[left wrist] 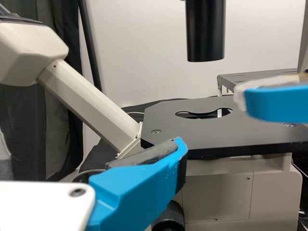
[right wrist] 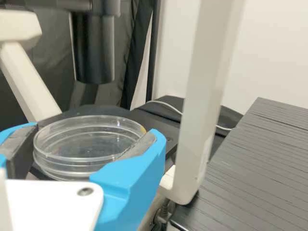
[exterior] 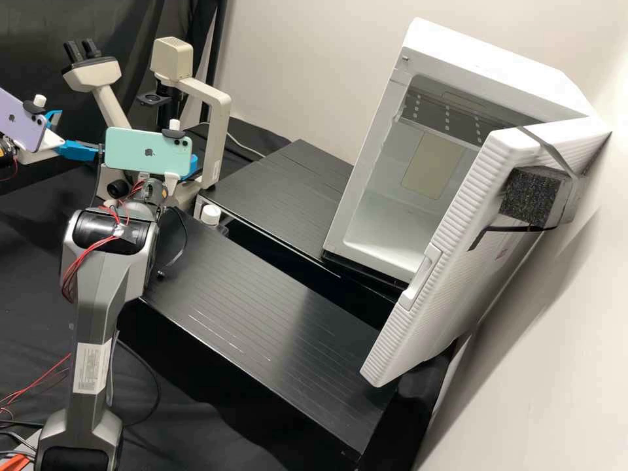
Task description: Take out the petri dish and place it under the microscope.
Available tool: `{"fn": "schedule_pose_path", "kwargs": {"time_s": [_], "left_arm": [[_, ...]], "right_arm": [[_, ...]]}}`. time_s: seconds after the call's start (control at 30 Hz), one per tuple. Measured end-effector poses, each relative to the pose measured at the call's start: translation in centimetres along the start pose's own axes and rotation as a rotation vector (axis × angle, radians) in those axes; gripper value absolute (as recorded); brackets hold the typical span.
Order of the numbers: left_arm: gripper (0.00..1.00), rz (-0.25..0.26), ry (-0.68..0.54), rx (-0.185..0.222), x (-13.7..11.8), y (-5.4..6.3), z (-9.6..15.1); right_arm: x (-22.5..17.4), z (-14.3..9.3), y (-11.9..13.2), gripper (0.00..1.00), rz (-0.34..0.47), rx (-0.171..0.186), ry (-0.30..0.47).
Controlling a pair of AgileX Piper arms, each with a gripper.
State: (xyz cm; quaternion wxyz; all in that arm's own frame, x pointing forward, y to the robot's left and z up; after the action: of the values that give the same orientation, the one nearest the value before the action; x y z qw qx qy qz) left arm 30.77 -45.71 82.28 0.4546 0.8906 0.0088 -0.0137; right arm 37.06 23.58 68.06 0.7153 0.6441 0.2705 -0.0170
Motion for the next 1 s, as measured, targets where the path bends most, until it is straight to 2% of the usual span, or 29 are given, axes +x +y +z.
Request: {"fn": "schedule_pose_path", "kwargs": {"time_s": [0.13, 0.37, 0.47, 0.5, 0.63, 0.7, 1.0], "left_arm": [[1.0, 0.0, 0.0, 0.0, 0.0, 0.0, 0.0], [1.0, 0.0, 0.0, 0.0, 0.0, 0.0, 0.0], [1.0, 0.0, 0.0, 0.0, 0.0, 0.0, 0.0], [1.0, 0.0, 0.0, 0.0, 0.0, 0.0, 0.0], [1.0, 0.0, 0.0, 0.0, 0.0, 0.0, 0.0], [1.0, 0.0, 0.0, 0.0, 0.0, 0.0, 0.0], [1.0, 0.0, 0.0, 0.0, 0.0, 0.0, 0.0]], "right_arm": [[1.3, -0.5, -0.4, 0.0, 0.005, -0.023, -0.013], [3.2, -1.4, -0.8, 0.0, 0.041, -0.036, -0.017], [3.9, -1.6, -1.3, 0.0, 0.038, -0.031, -0.022], [4.3, -1.7, -1.5, 0.0, 0.034, -0.044, -0.021], [5.4, -1.5, -2.4, 0.0, 0.028, -0.056, -0.037], [5.8, -1.1, -2.9, 0.0, 0.01, -0.048, -0.058], [7.7, -0.7, -3.0, 0.0, 0.049, -0.045, -0.09]]}}
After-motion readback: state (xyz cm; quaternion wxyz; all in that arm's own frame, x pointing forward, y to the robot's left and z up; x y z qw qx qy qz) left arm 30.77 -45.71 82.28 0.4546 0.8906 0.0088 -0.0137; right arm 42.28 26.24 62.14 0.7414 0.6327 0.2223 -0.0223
